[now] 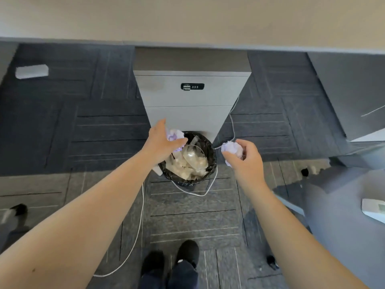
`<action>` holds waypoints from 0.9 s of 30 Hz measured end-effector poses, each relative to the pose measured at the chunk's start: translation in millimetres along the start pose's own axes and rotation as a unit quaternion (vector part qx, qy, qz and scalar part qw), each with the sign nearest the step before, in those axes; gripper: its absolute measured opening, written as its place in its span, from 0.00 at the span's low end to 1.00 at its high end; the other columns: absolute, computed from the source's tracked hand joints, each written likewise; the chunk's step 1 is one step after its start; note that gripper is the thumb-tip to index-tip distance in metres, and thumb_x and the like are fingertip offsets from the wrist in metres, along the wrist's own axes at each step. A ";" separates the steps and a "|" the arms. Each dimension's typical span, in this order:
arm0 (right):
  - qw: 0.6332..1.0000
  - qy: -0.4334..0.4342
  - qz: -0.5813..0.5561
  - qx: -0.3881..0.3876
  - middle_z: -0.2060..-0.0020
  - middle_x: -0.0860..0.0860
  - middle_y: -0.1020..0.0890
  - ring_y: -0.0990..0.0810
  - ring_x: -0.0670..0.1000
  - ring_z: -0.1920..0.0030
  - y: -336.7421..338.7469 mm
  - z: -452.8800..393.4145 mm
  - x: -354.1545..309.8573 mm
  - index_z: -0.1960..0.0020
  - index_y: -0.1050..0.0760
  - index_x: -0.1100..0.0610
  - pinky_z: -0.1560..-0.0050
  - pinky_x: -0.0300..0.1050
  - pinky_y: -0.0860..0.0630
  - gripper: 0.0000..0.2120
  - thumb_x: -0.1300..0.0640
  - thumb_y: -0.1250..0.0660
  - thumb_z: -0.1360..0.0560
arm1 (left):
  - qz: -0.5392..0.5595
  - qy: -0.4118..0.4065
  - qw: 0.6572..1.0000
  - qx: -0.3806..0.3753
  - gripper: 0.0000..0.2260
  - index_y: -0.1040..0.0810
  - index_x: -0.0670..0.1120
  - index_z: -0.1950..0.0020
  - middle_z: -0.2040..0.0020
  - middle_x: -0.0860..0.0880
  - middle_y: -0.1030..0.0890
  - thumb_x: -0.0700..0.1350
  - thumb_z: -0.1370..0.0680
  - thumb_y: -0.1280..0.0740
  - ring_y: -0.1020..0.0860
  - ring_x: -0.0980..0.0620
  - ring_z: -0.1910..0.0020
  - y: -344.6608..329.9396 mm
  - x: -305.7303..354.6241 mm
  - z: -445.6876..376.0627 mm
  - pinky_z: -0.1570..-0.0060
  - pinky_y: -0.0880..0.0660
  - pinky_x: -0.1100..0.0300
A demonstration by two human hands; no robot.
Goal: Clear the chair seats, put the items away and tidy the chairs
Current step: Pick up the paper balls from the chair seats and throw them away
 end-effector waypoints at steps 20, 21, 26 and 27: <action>0.997 -0.055 -0.001 0.051 0.47 0.48 0.24 0.28 0.45 0.47 -33.6 -73.1 33.5 0.40 0.30 0.59 0.47 0.37 0.35 0.14 0.60 0.38 0.25 | -0.039 -0.037 0.999 0.009 0.12 0.25 0.43 0.41 0.43 0.50 0.24 0.42 0.22 0.41 0.29 0.56 0.48 -9.3 9.4 -58.9 0.48 0.35 0.63; 0.997 -0.054 -0.006 0.063 0.53 0.45 0.24 0.28 0.44 0.52 -22.9 -69.2 30.4 0.43 0.28 0.59 0.50 0.36 0.33 0.11 0.61 0.38 0.25 | -0.037 -0.049 0.998 0.010 0.12 0.25 0.44 0.41 0.45 0.51 0.24 0.42 0.22 0.41 0.29 0.56 0.49 -10.9 20.6 -54.6 0.49 0.35 0.63; 0.990 -0.038 -0.014 0.133 0.63 0.40 0.28 0.29 0.38 0.61 53.1 -42.5 11.4 0.53 0.29 0.54 0.61 0.29 0.33 0.03 0.61 0.37 0.25 | -0.030 -0.125 0.992 -0.012 0.10 0.25 0.45 0.43 0.50 0.54 0.27 0.42 0.22 0.41 0.29 0.59 0.55 -34.5 88.6 -27.3 0.62 0.35 0.71; 0.988 -0.037 -0.015 0.149 0.63 0.40 0.28 0.29 0.38 0.61 71.2 -35.8 9.0 0.53 0.29 0.54 0.62 0.27 0.32 0.03 0.61 0.37 0.25 | -0.030 -0.140 0.989 -0.027 0.10 0.24 0.46 0.44 0.50 0.54 0.26 0.42 0.22 0.41 0.29 0.60 0.57 -43.7 103.6 -21.2 0.62 0.36 0.72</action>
Point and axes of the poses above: each hand's wrist, its own z-axis away from the middle knuckle, its own y-axis out of the back of the hand, x = y × z, the point moved 8 cm from there along -z, towards the middle knuckle
